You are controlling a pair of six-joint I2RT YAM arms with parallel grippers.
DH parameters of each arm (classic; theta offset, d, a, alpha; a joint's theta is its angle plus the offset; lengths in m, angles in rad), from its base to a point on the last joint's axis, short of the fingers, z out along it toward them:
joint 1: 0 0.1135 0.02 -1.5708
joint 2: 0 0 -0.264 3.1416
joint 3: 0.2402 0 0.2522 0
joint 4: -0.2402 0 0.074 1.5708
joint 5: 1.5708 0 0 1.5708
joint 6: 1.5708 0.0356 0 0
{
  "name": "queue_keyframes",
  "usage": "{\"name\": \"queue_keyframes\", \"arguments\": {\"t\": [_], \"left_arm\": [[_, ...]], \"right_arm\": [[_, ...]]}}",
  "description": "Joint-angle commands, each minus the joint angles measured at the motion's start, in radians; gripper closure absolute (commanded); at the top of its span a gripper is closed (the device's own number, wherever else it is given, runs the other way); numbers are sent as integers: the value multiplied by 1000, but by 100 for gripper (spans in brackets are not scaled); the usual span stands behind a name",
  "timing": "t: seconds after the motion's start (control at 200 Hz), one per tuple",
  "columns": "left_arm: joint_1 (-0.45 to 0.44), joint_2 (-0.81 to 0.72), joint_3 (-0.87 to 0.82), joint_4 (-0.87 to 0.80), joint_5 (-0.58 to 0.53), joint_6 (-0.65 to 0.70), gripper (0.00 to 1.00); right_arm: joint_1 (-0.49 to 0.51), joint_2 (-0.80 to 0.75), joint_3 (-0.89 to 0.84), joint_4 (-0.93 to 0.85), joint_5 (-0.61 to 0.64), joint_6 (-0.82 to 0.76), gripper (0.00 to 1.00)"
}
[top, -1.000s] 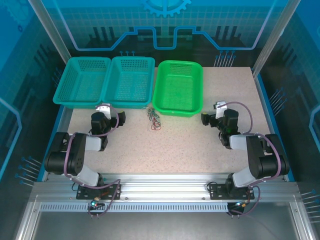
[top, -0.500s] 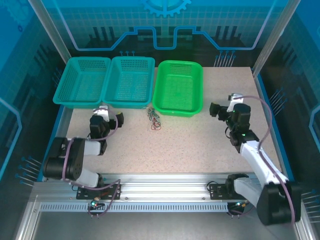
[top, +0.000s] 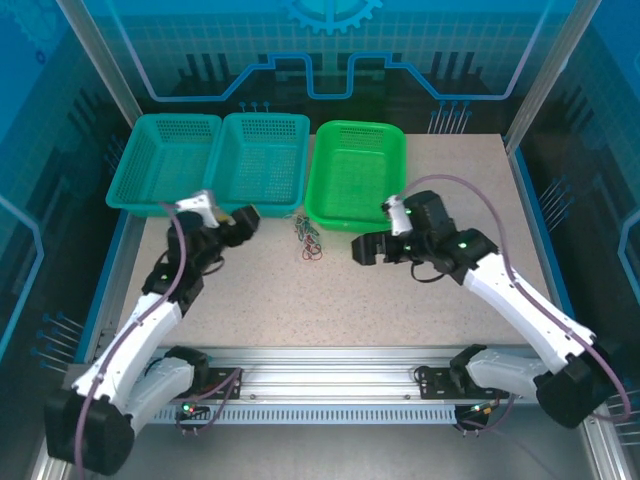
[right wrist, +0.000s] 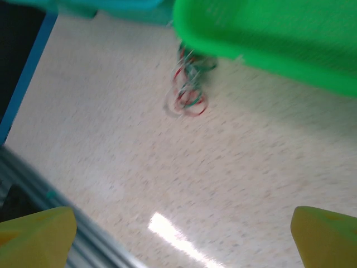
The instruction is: Untangle the cables
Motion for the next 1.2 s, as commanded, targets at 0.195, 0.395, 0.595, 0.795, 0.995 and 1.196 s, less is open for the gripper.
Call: {"name": "queue_keyframes", "arguments": {"t": [0.195,0.395,0.595,0.795,0.995,1.196], "left_arm": [[-218,360,31,16,63,-211,52],[-259,615,167,103,13,-169,51],[-260,782,265,148,0,-143,60],[-260,793,310,-25,-57,-80,100],[-303,590,141,-12,171,-69,100],[-414,450,-129,27,185,-86,100]], "right_arm": [[171,127,42,33,38,137,0],[183,103,-6,33,89,174,0],[184,54,-18,-16,137,186,0],[184,16,-24,-31,173,202,0],[183,24,-49,16,177,202,0],[199,149,-72,100,61,278,0]]}}
